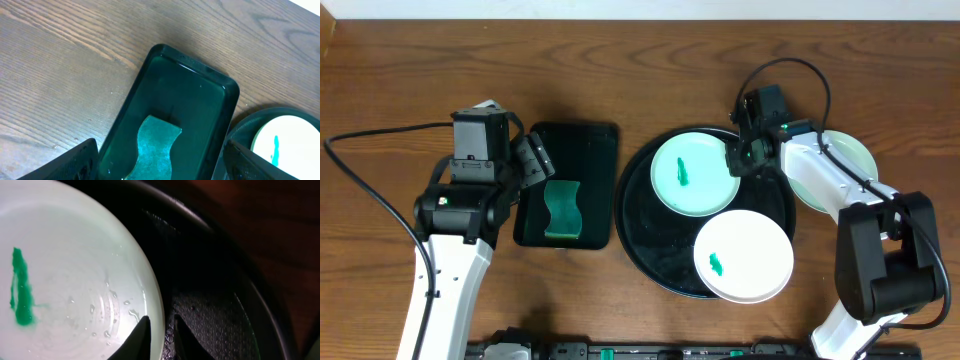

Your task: Clean dirty plates on tray and stack at the side

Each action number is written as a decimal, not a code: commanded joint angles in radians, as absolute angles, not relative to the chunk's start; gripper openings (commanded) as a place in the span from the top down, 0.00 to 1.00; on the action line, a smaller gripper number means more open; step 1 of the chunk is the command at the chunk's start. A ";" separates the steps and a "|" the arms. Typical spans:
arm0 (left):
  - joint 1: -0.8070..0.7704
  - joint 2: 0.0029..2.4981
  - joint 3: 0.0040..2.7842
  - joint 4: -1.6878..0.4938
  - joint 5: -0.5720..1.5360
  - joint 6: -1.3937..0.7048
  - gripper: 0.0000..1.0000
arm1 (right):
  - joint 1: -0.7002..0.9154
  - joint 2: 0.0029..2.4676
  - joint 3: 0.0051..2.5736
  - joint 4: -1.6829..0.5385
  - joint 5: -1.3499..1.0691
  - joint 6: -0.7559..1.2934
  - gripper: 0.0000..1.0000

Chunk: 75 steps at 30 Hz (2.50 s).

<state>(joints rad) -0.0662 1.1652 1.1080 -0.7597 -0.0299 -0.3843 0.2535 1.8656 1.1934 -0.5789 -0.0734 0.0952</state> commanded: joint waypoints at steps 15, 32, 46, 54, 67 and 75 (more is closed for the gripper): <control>-0.061 1.169 1.123 -0.762 -0.038 -0.374 0.20 | 0.244 1.908 1.182 -0.561 -0.083 0.112 0.95; -0.061 1.169 1.123 -0.762 -0.038 -0.374 0.20 | 0.244 1.908 1.182 -0.558 -0.083 0.111 0.99; -0.063 1.169 1.123 -0.831 0.025 -0.435 0.02 | 0.243 1.908 1.182 -0.556 -0.083 0.111 0.99; -0.069 1.203 1.102 -0.979 0.054 -0.431 0.02 | 0.245 1.908 1.182 -0.553 -0.083 0.111 0.99; -0.111 1.303 1.080 -0.966 0.105 -0.419 0.23 | 0.245 1.908 1.182 -0.553 -0.083 0.111 0.99; -0.176 1.452 1.113 -0.963 0.102 -0.376 0.32 | 0.245 1.908 1.182 -0.553 -0.083 0.111 0.99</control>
<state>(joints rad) -0.1696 1.3891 1.0859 -0.9440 0.0994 -0.4103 0.2535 1.9034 1.1881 -0.5560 -0.0818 0.1032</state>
